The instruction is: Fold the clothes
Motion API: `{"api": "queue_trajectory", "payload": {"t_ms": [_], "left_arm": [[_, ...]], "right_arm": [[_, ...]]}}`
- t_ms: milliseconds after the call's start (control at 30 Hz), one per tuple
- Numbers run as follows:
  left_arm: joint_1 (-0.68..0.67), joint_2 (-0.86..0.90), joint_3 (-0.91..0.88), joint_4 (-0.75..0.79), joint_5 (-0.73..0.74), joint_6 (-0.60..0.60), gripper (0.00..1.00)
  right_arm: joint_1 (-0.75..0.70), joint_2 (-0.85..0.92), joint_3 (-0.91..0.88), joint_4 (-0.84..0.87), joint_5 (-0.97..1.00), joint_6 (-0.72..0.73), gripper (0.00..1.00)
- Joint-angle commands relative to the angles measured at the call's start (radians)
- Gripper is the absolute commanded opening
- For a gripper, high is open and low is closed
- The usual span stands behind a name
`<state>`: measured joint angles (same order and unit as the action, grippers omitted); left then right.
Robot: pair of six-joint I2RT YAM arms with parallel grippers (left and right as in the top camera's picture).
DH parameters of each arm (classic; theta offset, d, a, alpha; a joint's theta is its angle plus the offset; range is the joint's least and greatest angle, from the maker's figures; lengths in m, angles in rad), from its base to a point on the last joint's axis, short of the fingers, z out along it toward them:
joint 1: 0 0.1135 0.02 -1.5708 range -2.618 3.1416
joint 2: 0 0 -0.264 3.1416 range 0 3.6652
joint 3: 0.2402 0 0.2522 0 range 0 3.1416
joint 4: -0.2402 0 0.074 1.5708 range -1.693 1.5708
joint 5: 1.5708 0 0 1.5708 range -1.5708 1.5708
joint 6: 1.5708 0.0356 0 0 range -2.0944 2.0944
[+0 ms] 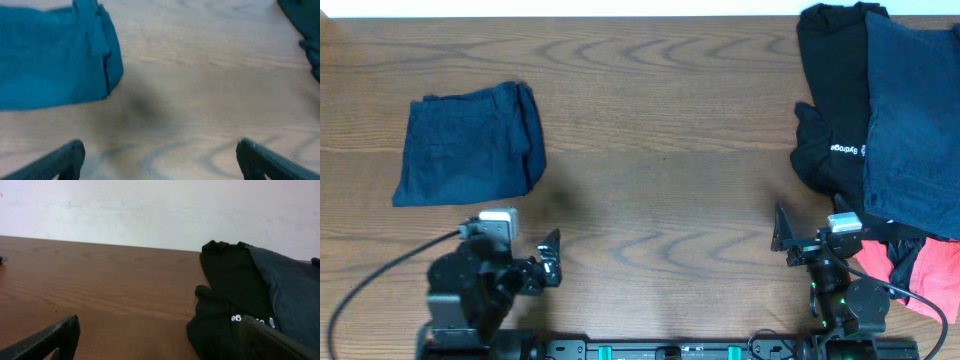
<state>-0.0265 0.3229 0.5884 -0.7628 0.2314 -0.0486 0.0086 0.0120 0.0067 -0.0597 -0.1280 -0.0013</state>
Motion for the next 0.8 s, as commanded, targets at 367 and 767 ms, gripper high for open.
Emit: {"api": "queue_trajectory", "payload": {"t_ms": [367,767], "left_arm": [[0.003,-0.319,-0.523,0.617,-0.015,0.019,0.98],[0.002,-0.32,-0.584,0.716,0.008,0.07,0.98]], "right_arm": [[-0.008,-0.005,-0.001,-0.003,-0.011,0.007,0.99],[-0.008,-0.005,-0.001,-0.003,-0.011,0.007,0.99]]}}
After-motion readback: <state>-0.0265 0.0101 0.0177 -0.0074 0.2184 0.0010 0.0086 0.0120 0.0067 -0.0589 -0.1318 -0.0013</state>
